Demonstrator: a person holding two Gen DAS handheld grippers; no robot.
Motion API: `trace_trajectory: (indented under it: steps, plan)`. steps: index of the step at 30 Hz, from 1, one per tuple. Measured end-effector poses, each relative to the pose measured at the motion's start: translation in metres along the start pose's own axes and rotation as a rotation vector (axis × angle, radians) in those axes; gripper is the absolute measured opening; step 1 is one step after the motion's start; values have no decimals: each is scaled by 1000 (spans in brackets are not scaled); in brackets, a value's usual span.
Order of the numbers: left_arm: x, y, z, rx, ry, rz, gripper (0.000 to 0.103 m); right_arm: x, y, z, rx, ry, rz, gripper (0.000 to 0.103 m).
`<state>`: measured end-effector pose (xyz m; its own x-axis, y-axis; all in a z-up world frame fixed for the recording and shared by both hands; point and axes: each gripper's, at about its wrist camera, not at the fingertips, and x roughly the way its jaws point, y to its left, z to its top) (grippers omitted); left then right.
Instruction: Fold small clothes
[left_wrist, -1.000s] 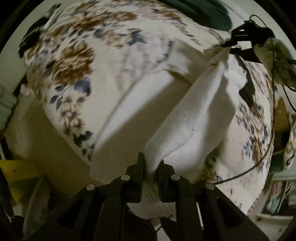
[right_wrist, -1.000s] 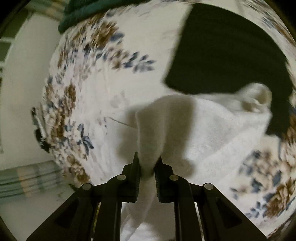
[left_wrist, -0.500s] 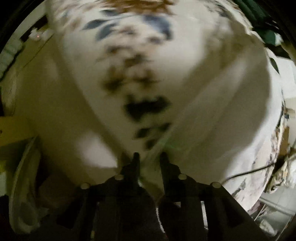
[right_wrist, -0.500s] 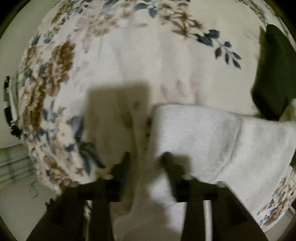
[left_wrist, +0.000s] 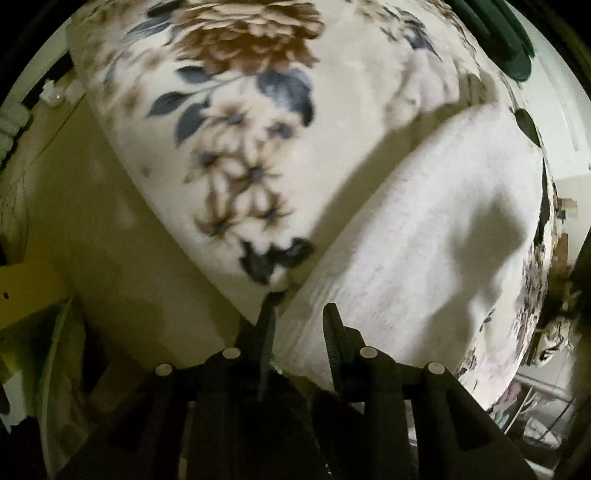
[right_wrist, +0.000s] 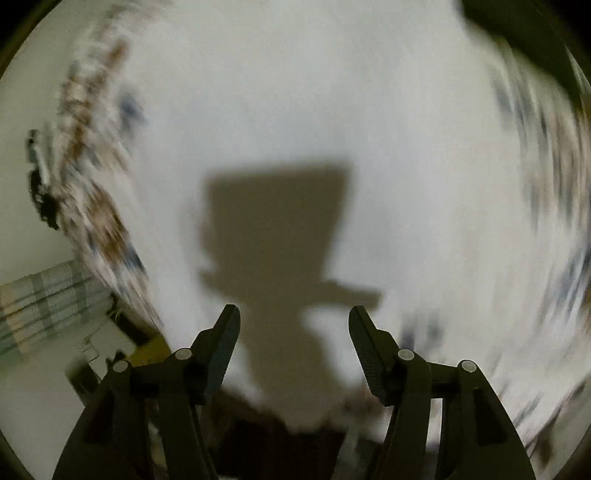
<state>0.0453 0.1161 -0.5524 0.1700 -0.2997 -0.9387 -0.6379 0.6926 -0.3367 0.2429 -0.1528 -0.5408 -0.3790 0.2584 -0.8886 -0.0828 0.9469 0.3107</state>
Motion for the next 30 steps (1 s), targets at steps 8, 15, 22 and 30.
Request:
trace_trajectory:
  steps: [8,15,22,30]
  plan:
    - [8,-19,0,64,-12,-13,55,96,-50,-86,210,59,115,5]
    - [38,-55,-2,238,-32,120,15,97,-63,-126,255,-19,84,3]
    - [5,-71,-11,265,-122,154,5,101,-68,-160,251,-20,126,2]
    - [10,-45,10,200,-42,145,9,128,-59,-147,185,0,119,6]
